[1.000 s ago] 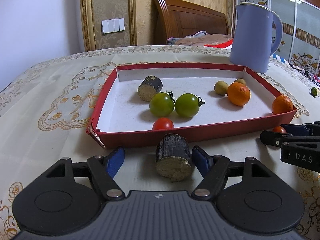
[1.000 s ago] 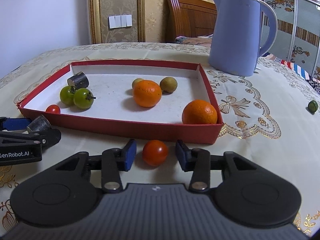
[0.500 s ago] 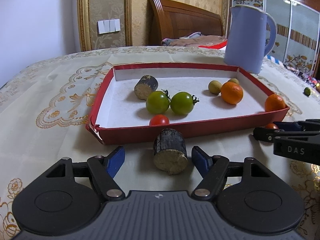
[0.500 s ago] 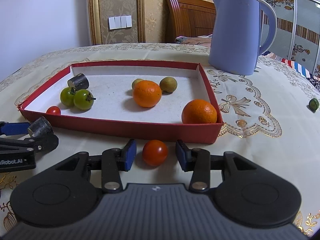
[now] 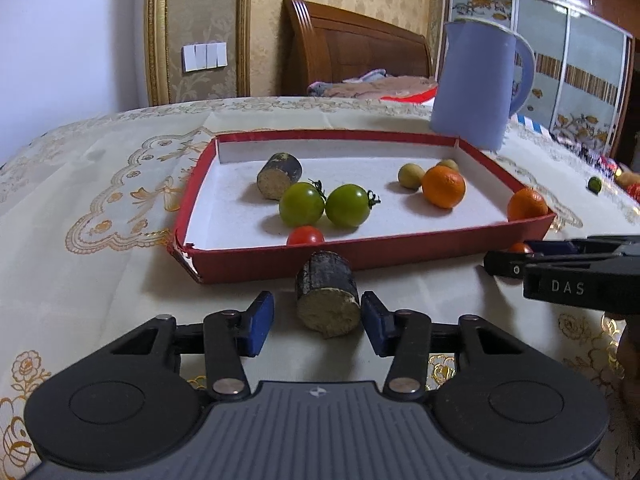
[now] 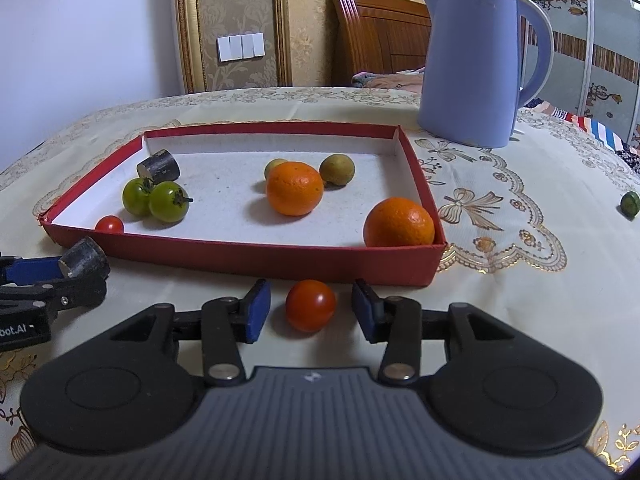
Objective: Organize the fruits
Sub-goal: 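Close the right gripper on the red cherry tomato beside the tray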
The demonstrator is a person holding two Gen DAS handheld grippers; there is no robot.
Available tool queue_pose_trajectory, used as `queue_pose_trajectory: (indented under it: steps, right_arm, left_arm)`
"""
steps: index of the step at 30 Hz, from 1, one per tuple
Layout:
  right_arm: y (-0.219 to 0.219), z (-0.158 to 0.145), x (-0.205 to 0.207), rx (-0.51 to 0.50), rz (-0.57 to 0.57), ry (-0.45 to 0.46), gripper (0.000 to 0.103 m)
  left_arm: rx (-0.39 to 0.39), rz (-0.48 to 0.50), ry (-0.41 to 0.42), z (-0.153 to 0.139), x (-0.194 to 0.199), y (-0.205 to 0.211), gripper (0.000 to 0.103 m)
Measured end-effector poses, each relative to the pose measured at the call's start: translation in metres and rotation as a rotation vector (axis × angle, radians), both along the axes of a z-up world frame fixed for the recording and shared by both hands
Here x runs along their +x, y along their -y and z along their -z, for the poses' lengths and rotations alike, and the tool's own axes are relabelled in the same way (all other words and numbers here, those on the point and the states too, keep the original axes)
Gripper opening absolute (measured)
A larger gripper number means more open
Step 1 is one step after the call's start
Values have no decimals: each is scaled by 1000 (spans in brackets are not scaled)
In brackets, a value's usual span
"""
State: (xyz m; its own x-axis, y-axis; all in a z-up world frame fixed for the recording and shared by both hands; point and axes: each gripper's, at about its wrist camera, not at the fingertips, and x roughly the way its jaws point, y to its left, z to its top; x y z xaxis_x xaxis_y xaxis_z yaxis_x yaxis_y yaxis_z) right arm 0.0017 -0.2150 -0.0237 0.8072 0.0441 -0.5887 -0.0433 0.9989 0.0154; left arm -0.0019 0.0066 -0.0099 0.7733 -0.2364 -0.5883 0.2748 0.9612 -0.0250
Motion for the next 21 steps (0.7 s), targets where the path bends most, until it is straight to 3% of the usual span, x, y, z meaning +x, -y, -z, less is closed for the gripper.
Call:
queue_pose_trajectory:
  steps: [14, 21]
  right_arm:
    - [-2, 0, 1, -8, -1, 1, 43]
    - [-2, 0, 0, -10, 3, 2, 42]
  left_arm:
    - [85, -2, 11, -1, 9, 18, 48]
    - [83, 2, 16, 1, 8, 18, 47]
